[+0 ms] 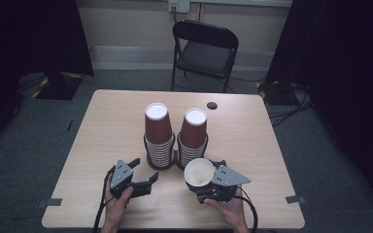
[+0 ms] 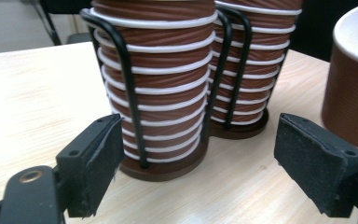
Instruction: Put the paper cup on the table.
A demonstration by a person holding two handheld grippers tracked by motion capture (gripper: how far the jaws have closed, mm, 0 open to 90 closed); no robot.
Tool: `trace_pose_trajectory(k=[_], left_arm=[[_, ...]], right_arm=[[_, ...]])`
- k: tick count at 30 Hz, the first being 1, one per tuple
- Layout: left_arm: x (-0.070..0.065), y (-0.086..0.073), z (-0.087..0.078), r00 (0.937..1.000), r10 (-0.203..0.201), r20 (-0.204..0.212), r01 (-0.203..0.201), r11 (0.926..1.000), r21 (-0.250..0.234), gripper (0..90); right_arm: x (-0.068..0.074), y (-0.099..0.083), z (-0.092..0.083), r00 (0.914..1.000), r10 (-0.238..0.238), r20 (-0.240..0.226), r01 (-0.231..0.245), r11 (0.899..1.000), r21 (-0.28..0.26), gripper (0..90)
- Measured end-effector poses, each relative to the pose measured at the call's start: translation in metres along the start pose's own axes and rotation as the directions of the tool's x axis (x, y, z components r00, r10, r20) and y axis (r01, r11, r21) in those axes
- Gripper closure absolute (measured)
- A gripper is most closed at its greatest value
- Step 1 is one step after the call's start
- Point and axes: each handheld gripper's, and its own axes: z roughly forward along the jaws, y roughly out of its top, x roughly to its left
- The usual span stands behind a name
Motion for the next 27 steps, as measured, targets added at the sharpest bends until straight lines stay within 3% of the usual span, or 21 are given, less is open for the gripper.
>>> trace_pose_trajectory(k=[11,19,21,22,27], left_arm=[[0.002,-0.012,-0.001,0.9972,-0.012,-0.073,0.010,0.9994,-0.032,15.4],[0.001,-0.016,0.000,0.9952,-0.012,-0.097,0.009,0.9994,-0.033,15.5],[0.000,-0.016,0.000,0.9939,-0.012,-0.110,0.009,0.9997,-0.022,15.5],[-0.003,-0.016,0.001,0.9900,0.011,-0.141,-0.012,0.9999,-0.003,15.5],[-0.005,-0.018,0.001,0.9903,0.015,-0.138,-0.017,0.9997,-0.015,15.5]], right_arm=[[-0.025,0.000,-0.016,0.9907,0.089,0.103,-0.085,0.995,-0.045,10.5],[-0.035,0.001,-0.018,0.9865,0.092,0.135,-0.086,0.995,-0.051,10.6],[-0.041,0.003,-0.019,0.9805,0.105,0.166,-0.097,0.994,-0.059,10.7],[-0.044,0.004,-0.019,0.9794,0.109,0.170,-0.098,0.993,-0.068,10.7],[-0.054,0.005,-0.019,0.9711,0.132,0.199,-0.117,0.989,-0.088,10.8]])
